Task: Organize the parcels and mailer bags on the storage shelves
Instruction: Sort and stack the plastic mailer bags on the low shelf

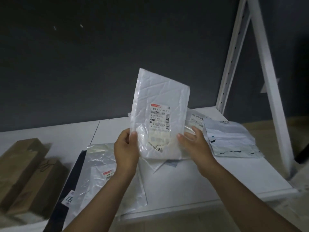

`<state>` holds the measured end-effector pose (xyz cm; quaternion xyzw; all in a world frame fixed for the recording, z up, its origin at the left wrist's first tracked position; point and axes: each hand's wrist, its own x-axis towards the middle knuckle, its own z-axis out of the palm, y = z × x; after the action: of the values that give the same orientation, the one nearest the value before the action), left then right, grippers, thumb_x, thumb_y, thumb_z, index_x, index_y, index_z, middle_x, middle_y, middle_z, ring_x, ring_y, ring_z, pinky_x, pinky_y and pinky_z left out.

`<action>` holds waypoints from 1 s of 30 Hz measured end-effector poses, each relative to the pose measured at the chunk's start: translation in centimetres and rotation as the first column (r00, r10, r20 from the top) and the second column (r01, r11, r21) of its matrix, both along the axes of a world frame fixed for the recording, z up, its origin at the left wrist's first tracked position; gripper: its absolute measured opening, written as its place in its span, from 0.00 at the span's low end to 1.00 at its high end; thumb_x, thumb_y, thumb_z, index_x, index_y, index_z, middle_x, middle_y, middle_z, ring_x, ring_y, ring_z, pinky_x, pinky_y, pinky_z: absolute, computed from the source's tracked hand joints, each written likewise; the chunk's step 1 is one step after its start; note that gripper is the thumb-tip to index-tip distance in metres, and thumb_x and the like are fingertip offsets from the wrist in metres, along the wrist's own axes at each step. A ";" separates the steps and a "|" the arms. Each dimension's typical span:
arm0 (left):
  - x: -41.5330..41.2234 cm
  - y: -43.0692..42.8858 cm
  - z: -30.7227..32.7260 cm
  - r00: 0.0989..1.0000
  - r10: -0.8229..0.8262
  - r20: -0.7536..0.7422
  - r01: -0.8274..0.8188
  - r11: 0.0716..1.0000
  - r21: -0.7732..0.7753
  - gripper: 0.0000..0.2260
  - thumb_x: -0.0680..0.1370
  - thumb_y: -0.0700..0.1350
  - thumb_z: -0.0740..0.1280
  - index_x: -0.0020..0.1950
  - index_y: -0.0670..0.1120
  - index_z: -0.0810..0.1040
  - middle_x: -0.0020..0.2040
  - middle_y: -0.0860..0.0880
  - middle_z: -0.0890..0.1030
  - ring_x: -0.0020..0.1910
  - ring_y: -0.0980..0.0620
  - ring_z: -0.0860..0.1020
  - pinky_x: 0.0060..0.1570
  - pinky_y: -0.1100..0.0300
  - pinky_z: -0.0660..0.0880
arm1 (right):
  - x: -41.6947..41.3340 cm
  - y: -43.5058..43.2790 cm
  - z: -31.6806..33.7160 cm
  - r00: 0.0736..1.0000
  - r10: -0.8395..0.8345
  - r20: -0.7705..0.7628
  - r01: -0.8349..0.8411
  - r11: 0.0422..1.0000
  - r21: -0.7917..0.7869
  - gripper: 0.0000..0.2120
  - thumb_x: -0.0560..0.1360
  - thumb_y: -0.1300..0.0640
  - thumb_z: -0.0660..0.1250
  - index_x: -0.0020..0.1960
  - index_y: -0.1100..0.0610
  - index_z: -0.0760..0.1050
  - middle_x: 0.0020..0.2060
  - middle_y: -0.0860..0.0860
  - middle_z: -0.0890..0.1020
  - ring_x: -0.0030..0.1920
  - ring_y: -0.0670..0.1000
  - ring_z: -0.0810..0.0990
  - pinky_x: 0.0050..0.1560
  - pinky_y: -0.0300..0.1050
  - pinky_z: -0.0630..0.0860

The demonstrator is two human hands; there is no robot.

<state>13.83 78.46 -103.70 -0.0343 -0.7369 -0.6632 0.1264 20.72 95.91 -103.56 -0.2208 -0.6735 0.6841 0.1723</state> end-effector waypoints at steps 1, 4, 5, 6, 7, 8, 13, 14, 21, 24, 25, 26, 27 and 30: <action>0.4 -0.1 0.0 0.999 -0.021 0.037 0.020 1.000 0.013 0.07 0.80 0.44 0.62 0.47 0.50 0.80 0.41 0.52 0.83 0.42 0.53 0.81 0.42 0.57 0.79 | 0.4 0.4 0.2 1.000 -0.016 0.010 0.017 1.000 -0.020 0.31 0.76 0.53 0.69 0.75 0.52 0.58 0.58 0.46 0.75 0.52 0.45 0.75 0.38 0.29 0.71; 1.3 -0.6 -0.4 0.981 -0.122 0.148 0.123 0.992 0.007 0.07 0.81 0.45 0.62 0.50 0.48 0.80 0.43 0.52 0.83 0.42 0.53 0.82 0.43 0.56 0.80 | 1.3 0.9 0.2 1.000 -0.001 0.022 0.003 0.996 -0.093 0.18 0.75 0.56 0.70 0.63 0.52 0.71 0.51 0.47 0.81 0.45 0.46 0.81 0.42 0.41 0.78; 1.4 -0.9 -0.7 0.976 -0.145 0.162 0.155 0.987 -0.051 0.07 0.81 0.45 0.62 0.49 0.48 0.80 0.42 0.52 0.83 0.41 0.53 0.82 0.42 0.56 0.79 | 1.5 1.0 0.0 0.999 0.002 0.037 0.001 0.997 -0.083 0.13 0.75 0.57 0.70 0.58 0.52 0.74 0.50 0.49 0.83 0.45 0.48 0.83 0.45 0.45 0.80; 1.5 -1.4 -1.1 0.973 -0.152 0.176 0.173 0.979 -0.107 0.08 0.80 0.46 0.63 0.47 0.47 0.80 0.40 0.51 0.83 0.38 0.52 0.80 0.41 0.56 0.77 | 1.5 1.1 -0.4 0.998 0.003 0.055 0.001 0.998 -0.063 0.10 0.75 0.59 0.71 0.55 0.52 0.76 0.49 0.50 0.84 0.46 0.50 0.84 0.48 0.50 0.81; 1.5 -2.0 -1.5 0.970 -0.147 0.193 0.177 0.973 -0.148 0.08 0.79 0.46 0.65 0.44 0.45 0.80 0.37 0.51 0.81 0.36 0.52 0.78 0.39 0.58 0.74 | 1.6 1.1 -0.8 0.998 0.002 0.070 0.002 0.999 -0.047 0.10 0.74 0.61 0.71 0.54 0.53 0.78 0.48 0.51 0.85 0.46 0.51 0.84 0.51 0.53 0.81; 1.6 -2.6 -1.9 0.968 -0.136 0.210 0.174 0.969 -0.176 0.07 0.78 0.46 0.66 0.43 0.44 0.80 0.35 0.50 0.79 0.34 0.53 0.75 0.37 0.60 0.72 | 1.7 1.1 -1.3 0.997 0.005 0.082 -0.002 1.000 -0.030 0.10 0.74 0.62 0.70 0.54 0.53 0.78 0.47 0.50 0.85 0.46 0.51 0.84 0.52 0.53 0.81; 1.3 -6.9 -4.1 0.973 0.012 0.231 0.092 0.897 -0.433 0.08 0.76 0.43 0.69 0.54 0.48 0.80 0.45 0.51 0.83 0.43 0.53 0.80 0.36 0.71 0.71 | 2.0 0.3 -3.8 0.990 0.033 0.139 -0.039 0.999 0.037 0.07 0.74 0.64 0.69 0.50 0.54 0.79 0.45 0.50 0.85 0.44 0.50 0.84 0.46 0.46 0.81; 1.0 -8.1 -4.9 0.977 0.049 0.206 0.078 0.824 -0.562 0.11 0.75 0.44 0.70 0.58 0.47 0.79 0.49 0.50 0.82 0.48 0.52 0.80 0.40 0.70 0.71 | 2.0 0.1 -4.3 0.986 0.051 0.160 -0.059 0.997 0.048 0.07 0.74 0.64 0.69 0.51 0.55 0.79 0.45 0.51 0.85 0.43 0.51 0.84 0.45 0.46 0.81; 1.5 -12.2 -7.6 0.909 0.273 0.316 0.182 0.423 -0.888 0.41 0.63 0.63 0.76 0.67 0.46 0.60 0.60 0.40 0.73 0.58 0.44 0.71 0.55 0.53 0.70 | 1.8 -1.5 -6.2 0.950 0.174 0.258 -0.199 0.977 0.074 0.07 0.74 0.64 0.69 0.50 0.54 0.79 0.42 0.50 0.84 0.42 0.52 0.83 0.43 0.45 0.80; 1.6 -12.4 -7.8 0.927 0.215 0.307 0.130 0.585 -0.801 0.39 0.63 0.54 0.79 0.64 0.43 0.62 0.56 0.44 0.76 0.52 0.48 0.75 0.44 0.61 0.72 | 1.6 -1.8 -6.6 0.945 0.171 0.279 -0.196 0.979 0.063 0.07 0.75 0.63 0.69 0.50 0.54 0.79 0.42 0.50 0.84 0.42 0.52 0.83 0.40 0.43 0.78; 1.6 -12.4 -7.7 0.931 0.207 0.300 0.117 0.611 -0.783 0.36 0.65 0.51 0.79 0.63 0.42 0.63 0.54 0.46 0.77 0.52 0.48 0.77 0.42 0.63 0.71 | 1.6 -1.9 -6.7 0.943 0.173 0.284 -0.198 0.978 0.060 0.07 0.74 0.63 0.69 0.51 0.55 0.79 0.43 0.51 0.85 0.43 0.53 0.84 0.42 0.44 0.79; 1.7 -12.4 -7.6 0.933 0.207 0.295 0.100 0.639 -0.763 0.32 0.67 0.48 0.78 0.62 0.42 0.64 0.53 0.49 0.77 0.52 0.48 0.78 0.39 0.66 0.69 | 1.5 -2.0 -6.9 0.942 0.173 0.288 -0.196 0.979 0.053 0.08 0.74 0.63 0.69 0.53 0.56 0.80 0.44 0.52 0.85 0.44 0.53 0.84 0.44 0.46 0.80; 1.7 -12.5 -7.2 0.936 0.207 0.284 0.075 0.672 -0.737 0.28 0.69 0.45 0.77 0.62 0.42 0.66 0.53 0.49 0.78 0.50 0.49 0.79 0.37 0.68 0.68 | 1.4 -2.1 -7.0 0.943 0.167 0.288 -0.185 0.982 0.037 0.08 0.74 0.63 0.70 0.53 0.56 0.80 0.45 0.52 0.85 0.44 0.54 0.84 0.45 0.47 0.80; 1.0 -13.3 -5.8 0.960 0.191 0.205 -0.014 0.764 -0.645 0.14 0.74 0.41 0.72 0.57 0.42 0.74 0.48 0.49 0.80 0.40 0.54 0.76 0.31 0.71 0.68 | 1.3 -2.9 -7.0 0.946 0.154 0.285 -0.168 0.986 0.023 0.07 0.75 0.62 0.69 0.53 0.56 0.79 0.45 0.53 0.85 0.44 0.53 0.84 0.44 0.46 0.79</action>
<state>14.82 65.13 -109.52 0.0525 -0.9285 -0.3646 0.0464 22.03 92.99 -110.60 -0.2562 -0.7227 0.6415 0.0234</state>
